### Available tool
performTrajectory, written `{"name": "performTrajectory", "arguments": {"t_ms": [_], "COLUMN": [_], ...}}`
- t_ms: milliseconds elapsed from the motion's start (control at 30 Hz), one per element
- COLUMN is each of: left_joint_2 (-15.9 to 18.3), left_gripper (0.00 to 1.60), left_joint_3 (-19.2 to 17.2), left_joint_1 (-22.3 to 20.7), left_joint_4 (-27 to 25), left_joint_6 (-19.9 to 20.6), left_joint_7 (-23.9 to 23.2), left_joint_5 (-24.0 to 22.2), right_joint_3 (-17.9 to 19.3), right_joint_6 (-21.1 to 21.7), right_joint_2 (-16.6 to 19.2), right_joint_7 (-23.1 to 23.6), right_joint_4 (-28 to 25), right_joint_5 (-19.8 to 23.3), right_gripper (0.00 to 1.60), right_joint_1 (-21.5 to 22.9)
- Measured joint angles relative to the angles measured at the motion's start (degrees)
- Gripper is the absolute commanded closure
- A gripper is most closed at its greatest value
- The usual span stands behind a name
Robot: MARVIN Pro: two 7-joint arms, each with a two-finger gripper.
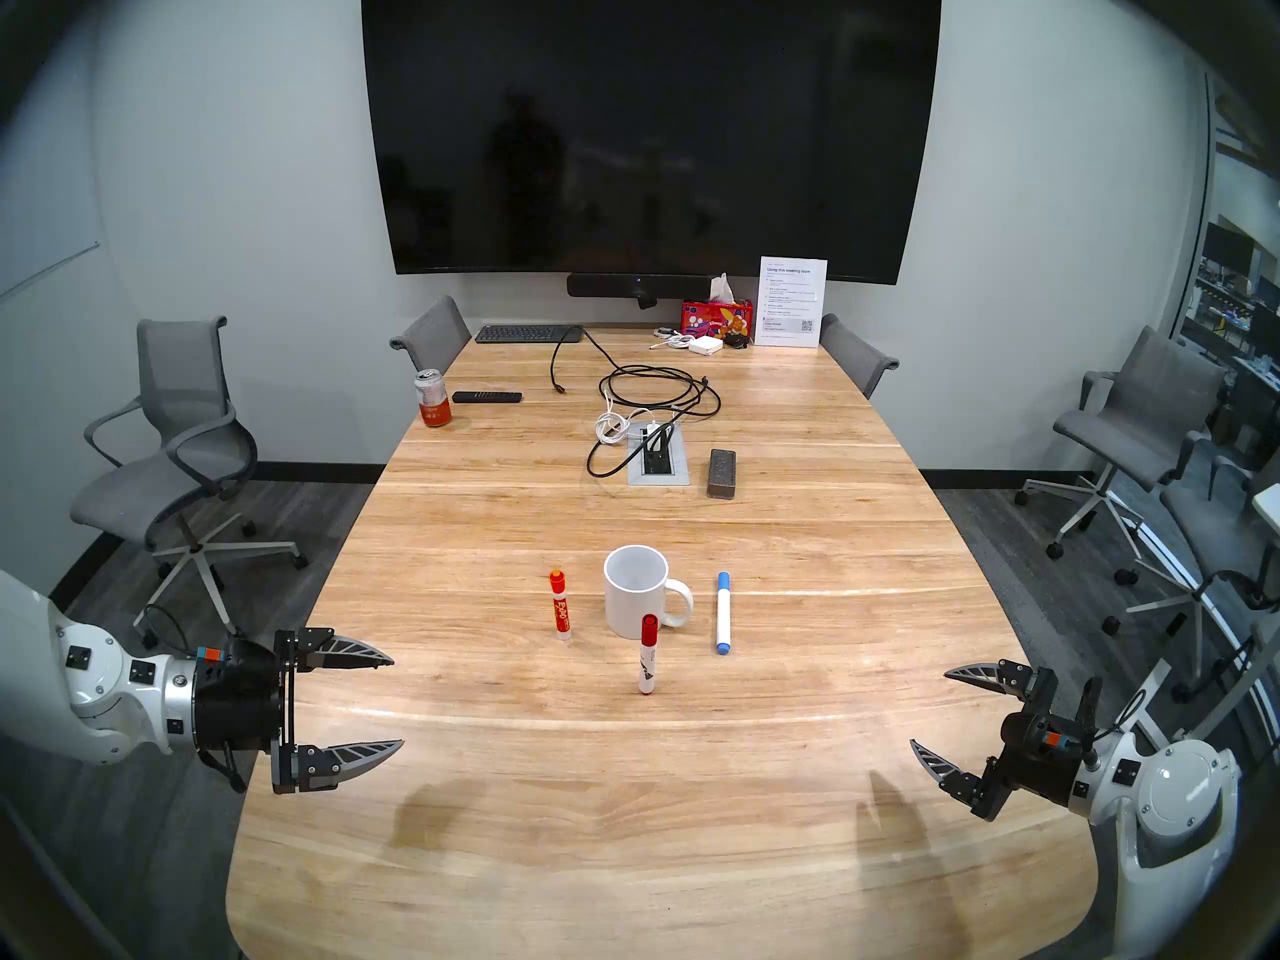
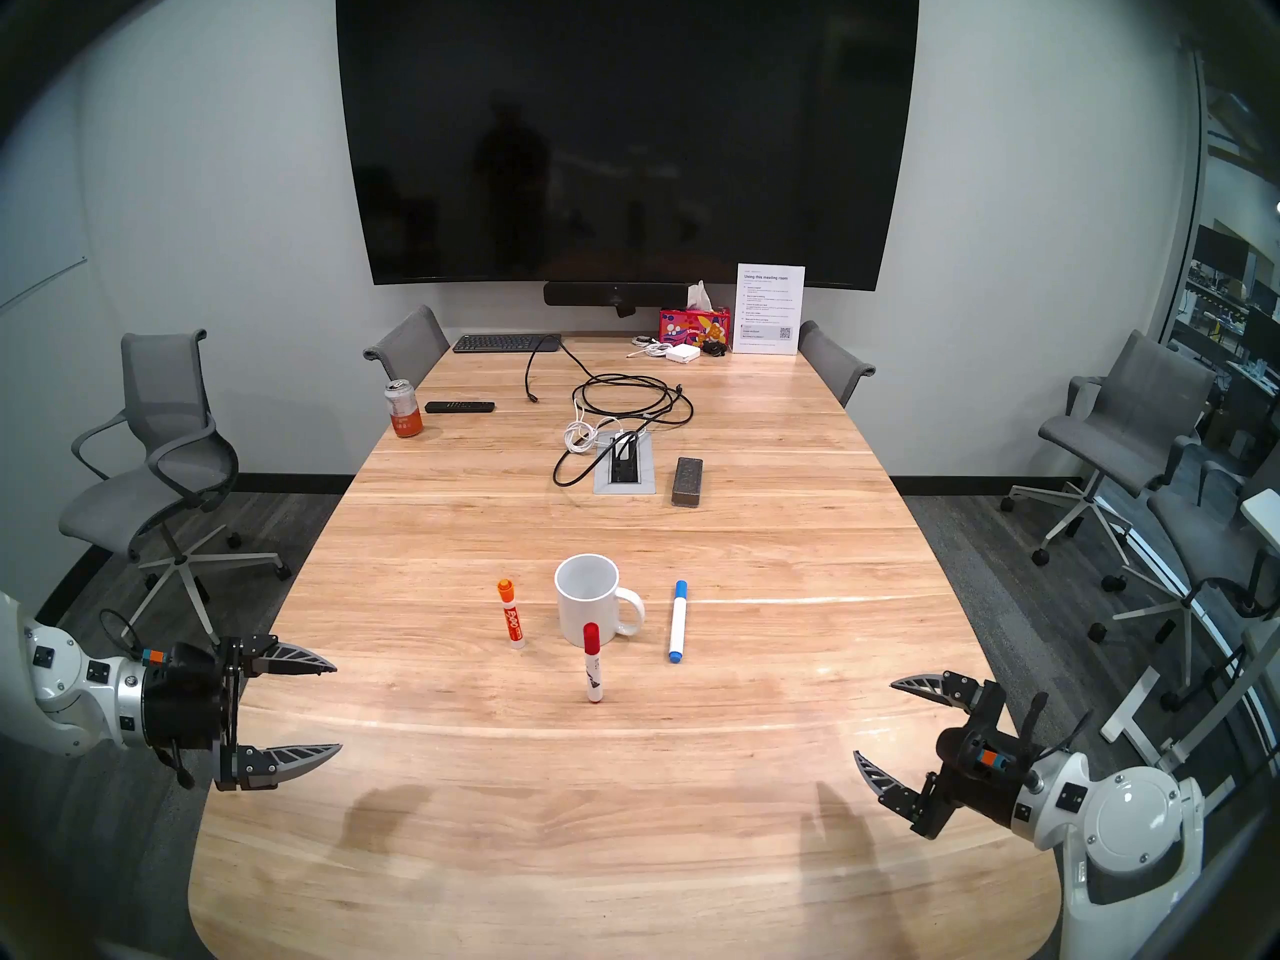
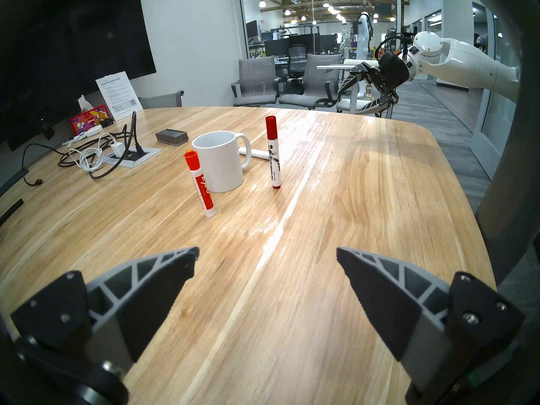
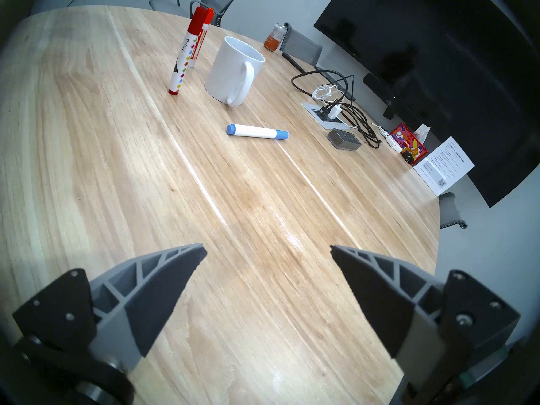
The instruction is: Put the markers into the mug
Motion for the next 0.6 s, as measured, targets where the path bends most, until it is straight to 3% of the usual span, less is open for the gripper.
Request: {"name": "performTrajectory", "arguments": {"t_ms": [367, 600], "left_joint_2": [0.01, 0.15], "left_gripper": [0.0, 0.0], "left_joint_3": [0.02, -1.38], "left_joint_1": [0.0, 0.44], "left_joint_4": [0.0, -0.09], "left_joint_6": [0.01, 2.06], "left_joint_7": [-0.01, 0.14], "left_joint_5": [-0.01, 1.1], "right_joint_3": [0.0, 0.0], "right_joint_6": [-0.01, -0.02], "right_joint_2": [-0.01, -0.02], "right_joint_7": [0.0, 0.0], "right_joint_4": [0.02, 0.03], "right_joint_5": [-0.03, -0.05], "right_gripper": [0.0, 0.0], "right_joint_1": [0.0, 0.0]}}
